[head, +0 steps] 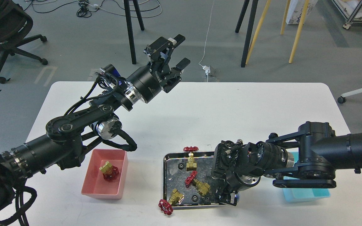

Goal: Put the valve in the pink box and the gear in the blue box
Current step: 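Grasp a small dark gear in the tray with the right gripper, then lift the gear and carry it over the light-blue box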

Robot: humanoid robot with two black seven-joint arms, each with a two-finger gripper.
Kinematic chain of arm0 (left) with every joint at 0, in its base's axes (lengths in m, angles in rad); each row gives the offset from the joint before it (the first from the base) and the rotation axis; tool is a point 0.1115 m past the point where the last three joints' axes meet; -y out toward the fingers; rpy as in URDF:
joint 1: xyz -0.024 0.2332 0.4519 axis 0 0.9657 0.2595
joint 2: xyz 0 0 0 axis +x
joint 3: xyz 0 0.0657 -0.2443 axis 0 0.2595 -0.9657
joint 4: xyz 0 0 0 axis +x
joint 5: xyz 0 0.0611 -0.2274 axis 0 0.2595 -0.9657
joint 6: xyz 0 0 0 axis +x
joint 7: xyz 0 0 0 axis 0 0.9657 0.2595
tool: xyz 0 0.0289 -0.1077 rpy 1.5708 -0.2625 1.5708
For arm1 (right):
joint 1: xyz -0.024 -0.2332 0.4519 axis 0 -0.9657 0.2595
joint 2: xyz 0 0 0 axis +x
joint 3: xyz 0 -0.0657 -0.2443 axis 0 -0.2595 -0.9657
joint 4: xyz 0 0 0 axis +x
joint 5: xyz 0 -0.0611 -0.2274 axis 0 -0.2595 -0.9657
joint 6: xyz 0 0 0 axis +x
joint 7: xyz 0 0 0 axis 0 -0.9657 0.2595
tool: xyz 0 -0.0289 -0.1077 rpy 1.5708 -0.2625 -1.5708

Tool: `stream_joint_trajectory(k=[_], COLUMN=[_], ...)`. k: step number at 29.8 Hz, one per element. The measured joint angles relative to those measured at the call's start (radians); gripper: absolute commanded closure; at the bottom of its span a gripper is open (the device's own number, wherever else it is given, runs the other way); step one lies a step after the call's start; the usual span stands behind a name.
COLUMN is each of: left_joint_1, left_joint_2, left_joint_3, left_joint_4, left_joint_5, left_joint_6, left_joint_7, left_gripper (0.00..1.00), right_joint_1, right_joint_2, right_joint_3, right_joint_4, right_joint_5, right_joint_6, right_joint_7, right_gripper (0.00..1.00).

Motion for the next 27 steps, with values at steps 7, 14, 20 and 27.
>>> stream_joint_trajectory(k=[7,14,20,27], left_joint_1=[0.0,0.0,0.0,0.0], left_joint_2=[0.0,0.0,0.0,0.0], left_joint_3=[0.0,0.0,0.0,0.0], left_joint_4=[0.0,0.006,0.007,0.007], left_joint_5=[0.0,0.0,0.0,-0.001], left_joint_6=[0.0,-0.001,-0.001,-0.001], left_joint_7=[0.0,0.0,0.0,0.0], left_gripper=[0.18,0.18,0.18,0.18], right_joint_1=[-0.012,-0.015,-0.017,-0.011], right_joint_2=[0.013,0.014,0.012,0.012], right_joint_3=[-0.002,-0.003,-0.004,-0.001], right_joint_4=[-0.012,-0.013,-0.013,-0.014], right_joint_5=[0.0,-0.001,-0.001,0.0], right_joint_6=[0.0,0.0,0.0,0.0], right_joint_7=[-0.001,-0.006,-0.026,-0.031], right_gripper=[0.45,0.77,0.88,0.95])
